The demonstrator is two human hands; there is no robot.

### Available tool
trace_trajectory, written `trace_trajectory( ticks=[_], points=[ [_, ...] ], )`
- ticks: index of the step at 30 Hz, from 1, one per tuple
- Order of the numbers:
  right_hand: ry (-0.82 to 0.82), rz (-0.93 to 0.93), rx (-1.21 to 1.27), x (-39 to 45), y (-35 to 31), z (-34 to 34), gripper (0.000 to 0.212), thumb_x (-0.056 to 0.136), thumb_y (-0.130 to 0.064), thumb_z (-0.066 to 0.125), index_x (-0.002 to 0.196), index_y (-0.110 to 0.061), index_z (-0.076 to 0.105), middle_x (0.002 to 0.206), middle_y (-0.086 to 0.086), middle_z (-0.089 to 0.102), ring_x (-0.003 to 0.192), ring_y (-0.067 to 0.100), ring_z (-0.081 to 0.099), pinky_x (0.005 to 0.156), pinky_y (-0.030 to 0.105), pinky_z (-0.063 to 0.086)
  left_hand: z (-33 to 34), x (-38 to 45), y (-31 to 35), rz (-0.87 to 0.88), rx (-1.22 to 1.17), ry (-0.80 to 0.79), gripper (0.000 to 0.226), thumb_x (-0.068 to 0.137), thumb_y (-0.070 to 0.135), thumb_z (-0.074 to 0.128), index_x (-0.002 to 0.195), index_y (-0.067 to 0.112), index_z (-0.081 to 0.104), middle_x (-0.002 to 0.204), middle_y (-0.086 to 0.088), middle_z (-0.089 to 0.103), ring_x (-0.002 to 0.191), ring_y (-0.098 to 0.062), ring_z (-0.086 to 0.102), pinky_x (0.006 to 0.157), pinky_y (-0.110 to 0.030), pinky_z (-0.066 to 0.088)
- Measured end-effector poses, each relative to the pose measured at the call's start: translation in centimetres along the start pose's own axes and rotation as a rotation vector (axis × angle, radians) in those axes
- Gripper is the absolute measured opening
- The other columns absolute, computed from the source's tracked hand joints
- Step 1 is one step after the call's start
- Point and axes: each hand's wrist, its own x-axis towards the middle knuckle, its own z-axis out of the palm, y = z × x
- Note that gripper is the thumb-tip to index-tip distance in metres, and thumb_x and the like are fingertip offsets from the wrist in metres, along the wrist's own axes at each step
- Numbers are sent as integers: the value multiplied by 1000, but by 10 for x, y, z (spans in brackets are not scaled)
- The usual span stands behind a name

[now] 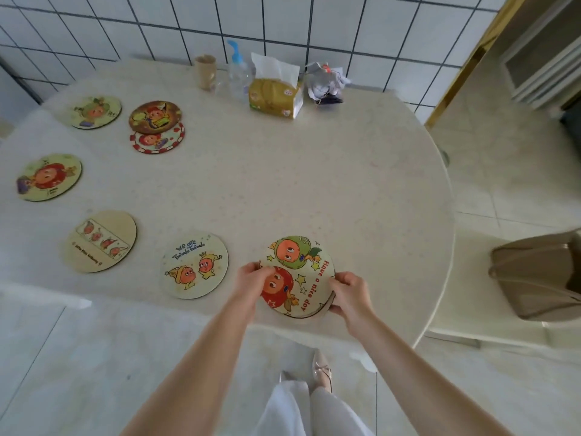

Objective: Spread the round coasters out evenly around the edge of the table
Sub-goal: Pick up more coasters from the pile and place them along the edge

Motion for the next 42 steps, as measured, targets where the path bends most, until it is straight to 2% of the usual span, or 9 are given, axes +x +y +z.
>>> trace_trajectory(
  ticks=[6, 11, 16, 19, 26, 31, 35, 39, 42],
  points=[
    [-71, 35, 96, 2, 3, 22, 9, 91, -7, 56, 88, -12, 64, 92, 8, 71, 79, 19, 71, 61, 39, 62, -13, 10, 12, 140, 179, 112, 5, 81, 17, 68, 78, 14, 65, 77, -2, 70, 71, -14, 65, 54, -25, 45],
    [-61, 30, -12, 8, 0, 29, 12, 89, -14, 55, 95, -12, 65, 97, 8, 70, 90, 24, 69, 76, 45, 62, -20, 14, 10, 154, 279, 150, 16, 78, 15, 70, 68, 19, 59, 68, 3, 63, 63, -11, 60, 52, -23, 43],
    [-58, 4, -29, 7, -1, 18, 17, 87, -17, 55, 101, -11, 64, 98, 6, 70, 89, 20, 68, 79, 44, 61, -15, 10, 4, 178, 246, 128, 7, 80, 18, 69, 77, 18, 63, 80, -1, 69, 71, -12, 65, 54, -24, 46],
    [-110, 4, 75, 4, -2, -2, 10, 88, -12, 56, 96, -8, 62, 98, 10, 72, 85, 25, 74, 70, 46, 63, -4, 3, 0, 183, 194, 84, 7, 82, 16, 67, 78, 15, 63, 77, -2, 70, 68, -13, 67, 50, -23, 48],
    [-47, -44, 77, 5, 4, -68, 14, 88, -14, 54, 98, -13, 64, 97, 8, 72, 86, 24, 73, 62, 38, 62, 52, -19, -21, 143, 112, -12, 6, 80, 19, 71, 79, 22, 66, 81, -1, 73, 78, -17, 70, 69, -35, 58],
    [-4, -49, 6, 12, 14, -120, 13, 89, -14, 56, 100, -17, 61, 94, 4, 71, 84, 20, 71, 63, 36, 62, 100, -35, -46, 86, 149, -65, 10, 82, 23, 70, 85, 14, 66, 83, -4, 75, 75, -17, 71, 63, -32, 59],
    [47, -71, -118, 23, 25, -161, 15, 90, -14, 53, 102, -18, 61, 90, 1, 70, 78, 14, 69, 50, 25, 54, 141, -47, -67, 95, 220, -99, 11, 84, 17, 69, 79, 14, 60, 82, -4, 71, 73, -17, 69, 56, -28, 57],
    [58, -106, -261, 37, 33, -184, 19, 90, -13, 53, 108, -16, 58, 95, -1, 67, 82, 16, 68, 60, 32, 59, 165, -51, -79, 45, 233, -122, 9, 84, 13, 69, 87, 13, 61, 93, -10, 71, 84, -24, 69, 73, -40, 60],
    [48, -108, -313, 48, 33, -190, 23, 89, -10, 53, 110, -20, 56, 98, -5, 67, 84, 16, 68, 69, 38, 61, 172, -47, -81, 36, 251, -121, 9, 83, 11, 70, 85, 14, 62, 91, -9, 70, 82, -22, 68, 75, -42, 60]
  ],
)
